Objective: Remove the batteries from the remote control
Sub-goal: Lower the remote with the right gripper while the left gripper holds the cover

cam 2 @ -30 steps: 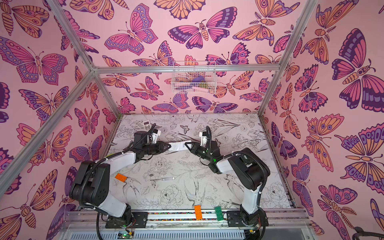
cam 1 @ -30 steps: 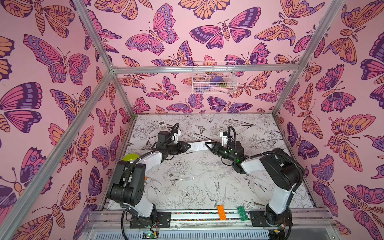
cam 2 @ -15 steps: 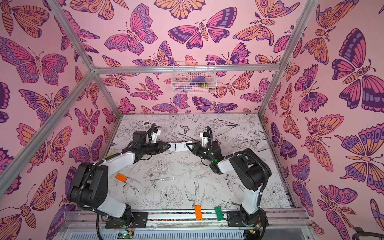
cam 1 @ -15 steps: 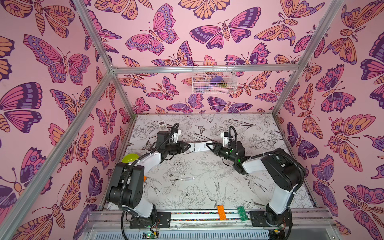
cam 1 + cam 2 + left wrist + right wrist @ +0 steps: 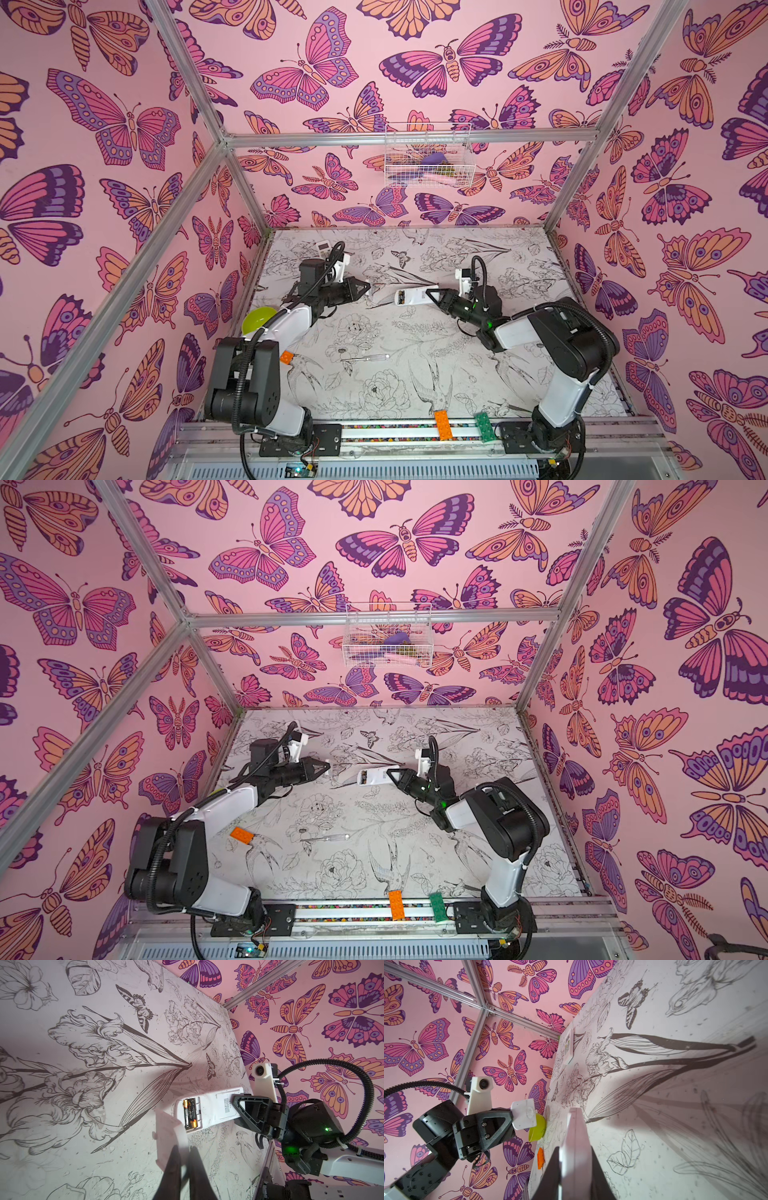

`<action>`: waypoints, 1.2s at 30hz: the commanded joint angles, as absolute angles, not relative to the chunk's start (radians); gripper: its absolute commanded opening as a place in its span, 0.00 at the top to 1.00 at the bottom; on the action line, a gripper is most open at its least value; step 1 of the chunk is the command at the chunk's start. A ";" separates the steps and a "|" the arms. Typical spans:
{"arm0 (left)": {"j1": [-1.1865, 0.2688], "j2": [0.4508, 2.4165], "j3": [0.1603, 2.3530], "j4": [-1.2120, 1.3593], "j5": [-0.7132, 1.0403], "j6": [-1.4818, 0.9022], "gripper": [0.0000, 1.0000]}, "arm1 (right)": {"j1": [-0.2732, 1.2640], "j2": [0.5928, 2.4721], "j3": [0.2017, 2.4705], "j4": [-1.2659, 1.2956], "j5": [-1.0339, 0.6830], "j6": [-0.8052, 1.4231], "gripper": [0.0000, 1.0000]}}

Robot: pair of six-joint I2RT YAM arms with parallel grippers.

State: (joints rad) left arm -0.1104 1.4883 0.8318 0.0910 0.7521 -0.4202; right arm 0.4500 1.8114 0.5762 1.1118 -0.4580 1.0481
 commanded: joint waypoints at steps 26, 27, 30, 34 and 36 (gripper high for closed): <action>-0.200 1.541 0.832 -0.184 0.229 0.184 1.00 | 0.442 1.801 0.552 1.149 -0.531 1.019 1.00; -0.202 1.552 0.833 -0.181 0.220 0.190 1.00 | 0.442 1.804 0.549 1.152 -0.530 1.016 1.00; -0.209 1.574 0.831 -0.175 0.222 0.180 1.00 | 0.442 1.823 0.540 1.170 -0.539 1.020 1.00; -0.229 1.584 0.802 -0.141 0.208 0.210 1.00 | 0.448 1.829 0.513 1.214 -0.521 1.033 1.00; -0.234 1.598 0.795 -0.124 0.209 0.210 1.00 | 0.448 1.848 0.508 1.220 -0.525 1.025 1.00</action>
